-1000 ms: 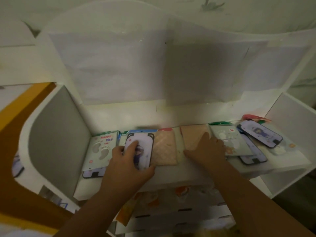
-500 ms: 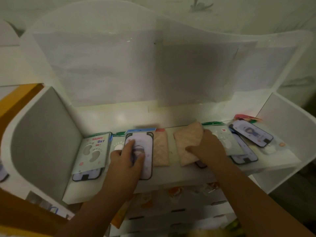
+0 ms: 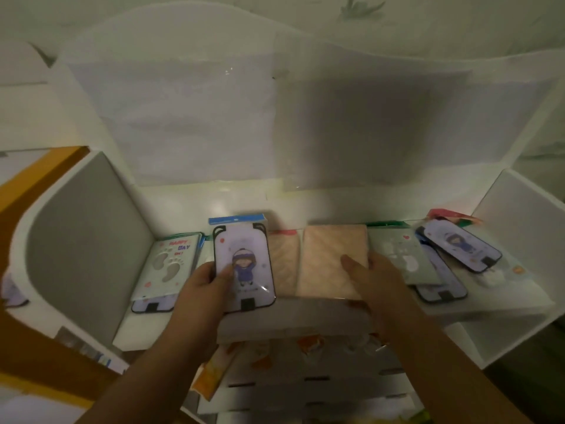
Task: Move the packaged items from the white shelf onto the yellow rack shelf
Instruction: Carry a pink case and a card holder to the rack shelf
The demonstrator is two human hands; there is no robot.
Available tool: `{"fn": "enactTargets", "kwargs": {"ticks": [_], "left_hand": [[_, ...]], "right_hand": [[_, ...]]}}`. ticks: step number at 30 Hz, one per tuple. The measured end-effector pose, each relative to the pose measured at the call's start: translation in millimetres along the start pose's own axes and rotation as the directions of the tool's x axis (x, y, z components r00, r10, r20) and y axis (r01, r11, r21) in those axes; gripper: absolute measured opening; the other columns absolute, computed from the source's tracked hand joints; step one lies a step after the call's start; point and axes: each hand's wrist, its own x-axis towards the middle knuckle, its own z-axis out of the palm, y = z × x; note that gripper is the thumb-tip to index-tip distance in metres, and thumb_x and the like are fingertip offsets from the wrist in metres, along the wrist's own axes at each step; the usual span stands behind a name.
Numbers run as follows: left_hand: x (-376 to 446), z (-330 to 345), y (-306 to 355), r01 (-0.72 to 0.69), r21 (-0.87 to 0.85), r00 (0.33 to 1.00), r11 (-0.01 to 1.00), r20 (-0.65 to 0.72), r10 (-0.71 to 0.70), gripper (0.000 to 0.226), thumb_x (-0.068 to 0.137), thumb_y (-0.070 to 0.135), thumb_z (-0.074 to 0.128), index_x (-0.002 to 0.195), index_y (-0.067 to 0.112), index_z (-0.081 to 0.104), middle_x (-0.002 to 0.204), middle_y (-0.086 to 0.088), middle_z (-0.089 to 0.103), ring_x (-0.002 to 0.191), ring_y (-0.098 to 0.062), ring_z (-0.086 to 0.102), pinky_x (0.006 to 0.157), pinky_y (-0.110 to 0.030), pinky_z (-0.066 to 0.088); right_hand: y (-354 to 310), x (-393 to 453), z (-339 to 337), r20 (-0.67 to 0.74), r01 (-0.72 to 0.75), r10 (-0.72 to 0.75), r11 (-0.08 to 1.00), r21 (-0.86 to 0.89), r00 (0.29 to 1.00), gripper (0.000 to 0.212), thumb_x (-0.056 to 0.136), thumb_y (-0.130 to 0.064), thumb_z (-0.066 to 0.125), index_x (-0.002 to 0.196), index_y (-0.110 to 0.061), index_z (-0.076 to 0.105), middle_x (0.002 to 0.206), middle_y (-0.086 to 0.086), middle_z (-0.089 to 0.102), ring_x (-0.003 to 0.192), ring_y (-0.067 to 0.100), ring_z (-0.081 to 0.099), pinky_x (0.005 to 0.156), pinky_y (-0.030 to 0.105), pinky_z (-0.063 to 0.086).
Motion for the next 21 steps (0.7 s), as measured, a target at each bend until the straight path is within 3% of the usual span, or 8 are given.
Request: {"fn": "enactTargets", "kwargs": {"ticks": [3, 6, 13, 18, 21], "left_hand": [[-4.5, -9.3, -0.8, 0.03, -0.128, 0.999, 0.991, -0.026, -0.034, 0.021, 0.098, 0.029, 0.053, 0.114, 0.02, 0.064, 0.099, -0.006, 0.076, 0.089, -0.026, 0.073, 0.073, -0.042, 0.058], [-13.7, -22.2, 0.9, 0.022, -0.167, 0.998, 0.986, -0.061, -0.033, 0.021, 0.099, 0.027, 0.052, 0.114, 0.021, 0.064, 0.099, -0.006, 0.076, 0.088, -0.027, 0.074, 0.071, -0.041, 0.057], [-49.2, -58.1, 17.5, -0.062, -0.196, 0.995, 0.979, -0.09, 0.045, 0.019, 0.099, 0.025, 0.048, 0.108, 0.019, 0.064, 0.094, -0.009, 0.076, 0.086, -0.03, 0.073, 0.078, -0.048, 0.057], [-77.5, -106.1, 25.2, -0.14, -0.248, 0.987, 0.959, -0.111, 0.115, 0.019, 0.099, 0.024, 0.048, 0.105, 0.021, 0.066, 0.094, -0.009, 0.076, 0.086, -0.029, 0.074, 0.079, -0.047, 0.056], [-93.4, -134.4, 27.0, -0.193, -0.243, 0.977, 0.951, -0.137, 0.163, 0.02, 0.098, 0.02, 0.048, 0.105, 0.02, 0.067, 0.095, -0.008, 0.076, 0.088, -0.028, 0.073, 0.08, -0.049, 0.056]], "right_hand": [[1.0, -11.1, 2.9, 0.06, 0.035, -0.04, 0.995, 0.092, 0.997, 0.017, 0.097, -0.023, 0.057, 0.114, -0.026, 0.057, 0.101, 0.001, 0.066, 0.085, 0.021, 0.067, 0.049, 0.03, 0.054], [3.8, -22.1, 8.9, 0.107, 0.097, -0.106, 0.991, 0.088, 0.989, 0.022, 0.095, -0.018, 0.057, 0.116, -0.026, 0.057, 0.106, 0.008, 0.065, 0.09, 0.028, 0.067, 0.051, 0.03, 0.054], [-7.1, -52.9, 44.2, 0.17, 0.122, -0.137, 0.988, 0.091, 0.976, 0.015, 0.095, -0.023, 0.058, 0.111, -0.024, 0.06, 0.104, 0.003, 0.067, 0.091, 0.026, 0.067, 0.071, 0.042, 0.058], [-22.7, -90.5, 90.3, 0.187, 0.181, -0.204, 0.974, 0.134, 0.961, 0.014, 0.097, -0.018, 0.054, 0.1, -0.029, 0.062, 0.098, 0.001, 0.068, 0.083, 0.021, 0.067, 0.061, 0.033, 0.054], [-31.8, -115.9, 112.6, 0.226, 0.175, -0.209, 0.971, 0.161, 0.951, 0.02, 0.096, -0.013, 0.053, 0.104, -0.025, 0.066, 0.085, -0.002, 0.072, 0.069, 0.016, 0.07, 0.05, 0.026, 0.054]]}}
